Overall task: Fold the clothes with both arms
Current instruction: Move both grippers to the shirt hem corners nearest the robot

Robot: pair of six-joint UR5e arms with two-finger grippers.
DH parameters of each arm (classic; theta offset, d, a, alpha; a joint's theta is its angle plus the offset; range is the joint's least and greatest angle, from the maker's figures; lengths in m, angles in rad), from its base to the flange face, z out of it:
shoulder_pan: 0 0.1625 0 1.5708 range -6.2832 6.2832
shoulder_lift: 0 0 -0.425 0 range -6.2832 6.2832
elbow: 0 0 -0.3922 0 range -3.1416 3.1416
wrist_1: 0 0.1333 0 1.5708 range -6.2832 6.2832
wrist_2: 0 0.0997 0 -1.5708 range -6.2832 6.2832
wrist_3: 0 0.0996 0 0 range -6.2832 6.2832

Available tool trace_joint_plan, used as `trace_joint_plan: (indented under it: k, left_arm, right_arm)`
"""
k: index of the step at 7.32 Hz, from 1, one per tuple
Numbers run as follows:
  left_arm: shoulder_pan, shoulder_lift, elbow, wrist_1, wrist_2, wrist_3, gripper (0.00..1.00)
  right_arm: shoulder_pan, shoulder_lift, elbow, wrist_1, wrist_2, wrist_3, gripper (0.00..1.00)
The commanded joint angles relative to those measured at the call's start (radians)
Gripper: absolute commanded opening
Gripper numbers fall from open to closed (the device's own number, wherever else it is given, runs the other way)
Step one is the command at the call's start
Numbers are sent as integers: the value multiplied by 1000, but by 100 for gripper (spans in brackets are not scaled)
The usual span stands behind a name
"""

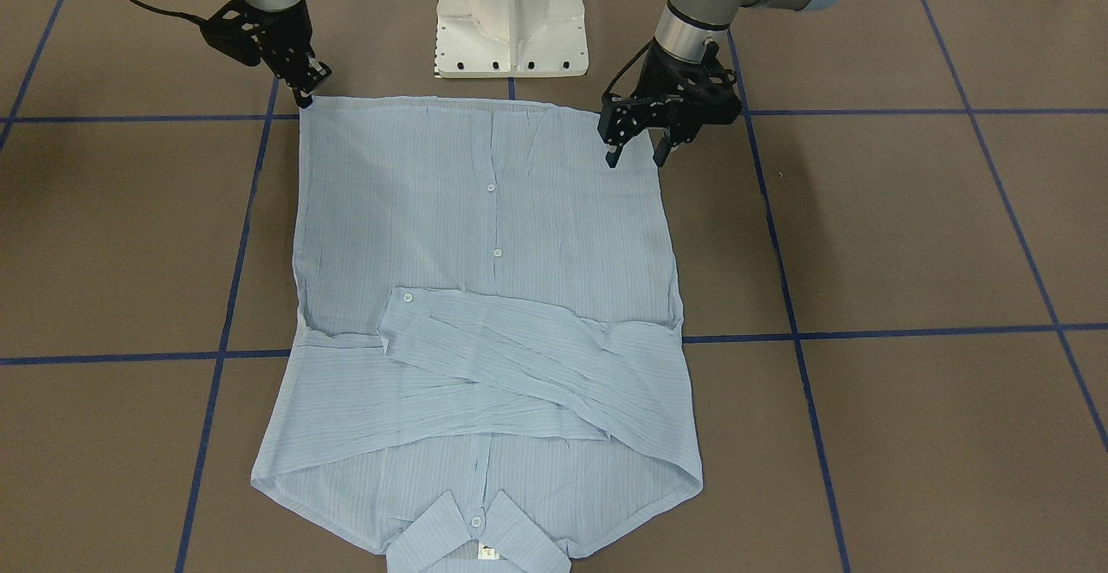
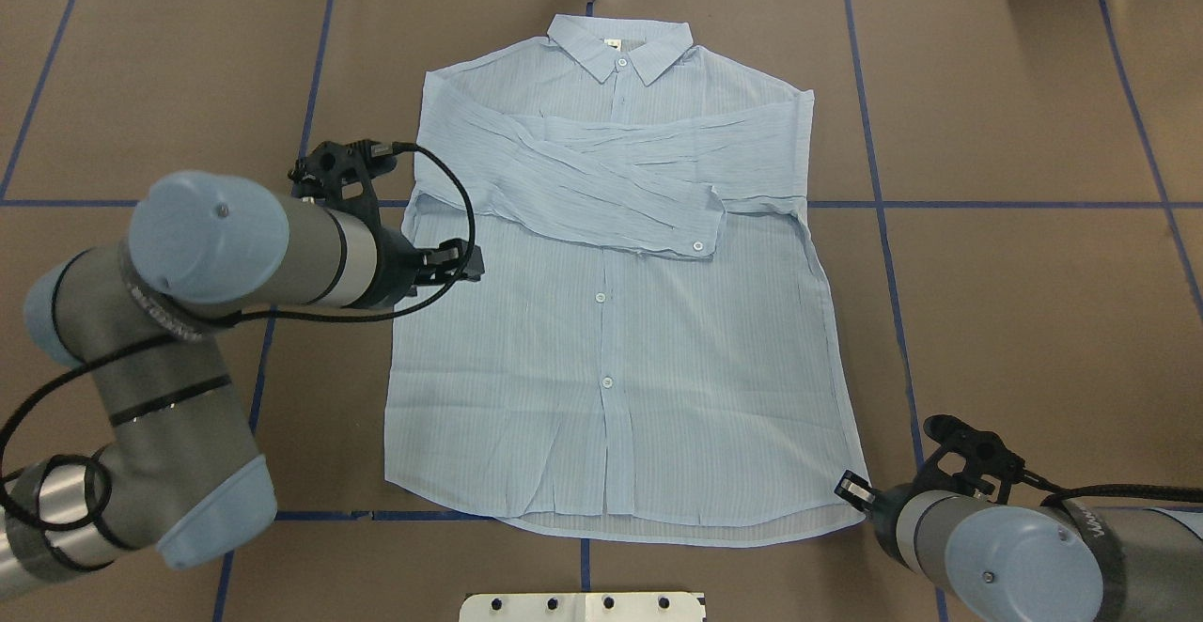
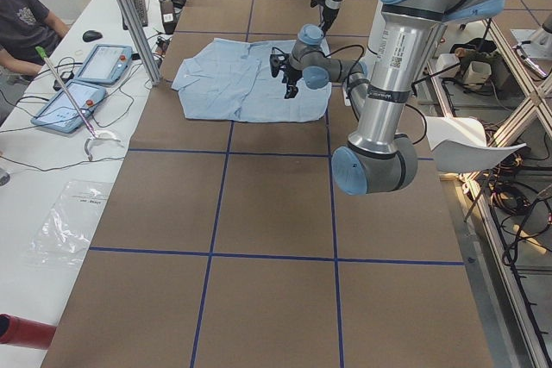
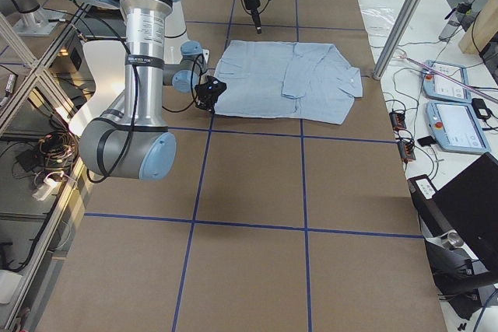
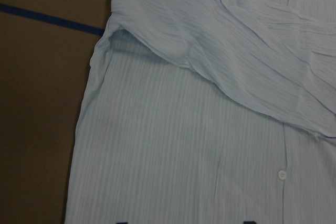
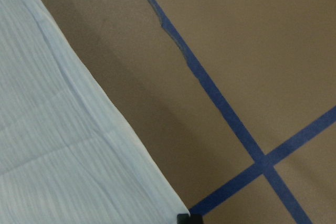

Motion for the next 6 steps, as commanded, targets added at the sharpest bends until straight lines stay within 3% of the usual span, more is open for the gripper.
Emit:
trace_joint_plan:
  k: [1, 3, 6]
  left_arm:
    - [165, 47, -32, 119, 128, -132, 78]
    - [245, 51, -22, 144, 155, -202, 77]
    - [255, 50, -3, 146, 155, -201, 74]
  right_arm:
    - [-1, -2, 2, 0, 3, 0, 0]
    - [-1, -2, -1, 0, 4, 0, 0]
    - [-1, 2, 2, 0, 4, 0, 0]
